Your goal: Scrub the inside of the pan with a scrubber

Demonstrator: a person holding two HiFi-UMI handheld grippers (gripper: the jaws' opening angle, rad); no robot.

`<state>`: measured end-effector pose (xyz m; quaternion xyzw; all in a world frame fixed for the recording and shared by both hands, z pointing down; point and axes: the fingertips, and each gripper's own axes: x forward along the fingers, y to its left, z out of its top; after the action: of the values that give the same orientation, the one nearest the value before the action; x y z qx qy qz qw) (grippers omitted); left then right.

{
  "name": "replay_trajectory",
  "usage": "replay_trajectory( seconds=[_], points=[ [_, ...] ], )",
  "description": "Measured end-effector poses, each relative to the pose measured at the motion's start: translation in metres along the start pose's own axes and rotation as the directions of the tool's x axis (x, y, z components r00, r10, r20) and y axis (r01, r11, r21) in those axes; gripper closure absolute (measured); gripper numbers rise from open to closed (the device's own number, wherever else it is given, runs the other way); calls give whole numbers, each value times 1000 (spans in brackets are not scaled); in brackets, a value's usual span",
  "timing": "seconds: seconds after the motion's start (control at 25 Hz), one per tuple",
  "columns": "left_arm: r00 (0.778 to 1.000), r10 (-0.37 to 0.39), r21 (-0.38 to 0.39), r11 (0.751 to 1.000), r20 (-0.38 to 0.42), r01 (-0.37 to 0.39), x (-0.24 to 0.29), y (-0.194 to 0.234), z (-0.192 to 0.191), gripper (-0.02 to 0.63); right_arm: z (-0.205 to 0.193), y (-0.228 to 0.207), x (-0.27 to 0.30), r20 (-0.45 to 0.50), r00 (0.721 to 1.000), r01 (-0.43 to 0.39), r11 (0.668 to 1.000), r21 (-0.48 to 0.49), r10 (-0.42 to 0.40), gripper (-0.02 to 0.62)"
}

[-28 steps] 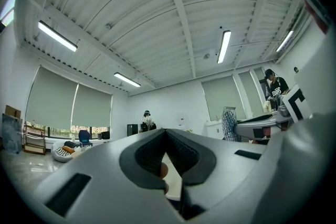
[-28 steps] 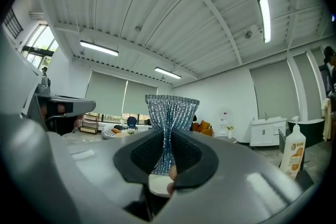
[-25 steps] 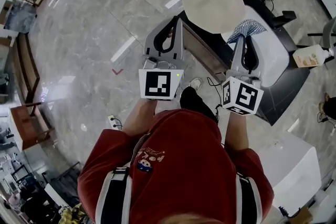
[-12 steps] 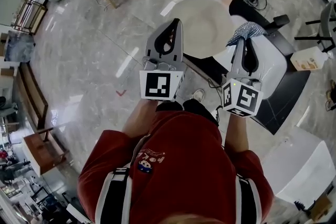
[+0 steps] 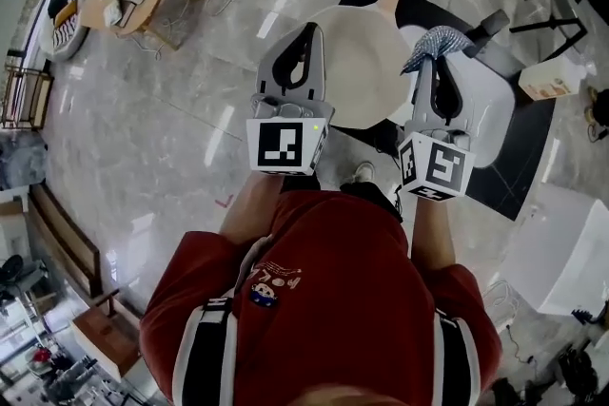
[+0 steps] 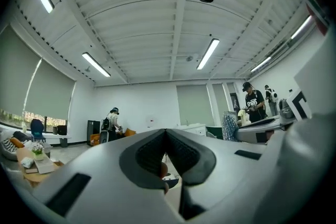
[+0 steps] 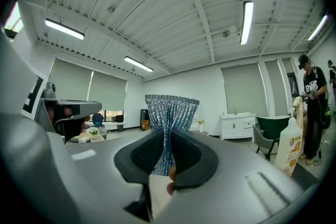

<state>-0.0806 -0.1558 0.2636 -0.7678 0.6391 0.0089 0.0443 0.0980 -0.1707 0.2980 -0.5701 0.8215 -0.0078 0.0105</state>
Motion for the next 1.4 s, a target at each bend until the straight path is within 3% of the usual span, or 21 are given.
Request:
replay_trajectory(
  seconds=[0.16, 0.32, 0.6, 0.92, 1.12, 1.4],
  points=[
    [993, -113, -23, 993, -19, 112, 30, 20, -12, 601, -7, 14, 22, -28, 995, 94, 996, 2, -94, 541],
    [970, -241, -16, 970, -3, 241, 52, 33, -23, 601, -22, 32, 36, -59, 981, 186, 982, -15, -186, 543],
    [941, -338, -45, 940, -10, 337, 75, 41, -46, 601, -52, 39, 55, -107, 954, 279, 960, -34, -281, 546],
    [927, -375, -69, 925, -20, 373, 84, 52, -70, 601, -128, 31, 78, -261, 913, 317, 948, -35, -314, 547],
    [937, -349, -74, 934, 3, 349, 85, 63, -78, 601, -183, 29, 98, -385, 887, 286, 958, 23, -256, 546],
    [944, -330, -66, 942, -24, 328, 81, 70, -95, 601, -244, 18, 111, -513, 822, 326, 943, 68, -247, 546]
  ],
)
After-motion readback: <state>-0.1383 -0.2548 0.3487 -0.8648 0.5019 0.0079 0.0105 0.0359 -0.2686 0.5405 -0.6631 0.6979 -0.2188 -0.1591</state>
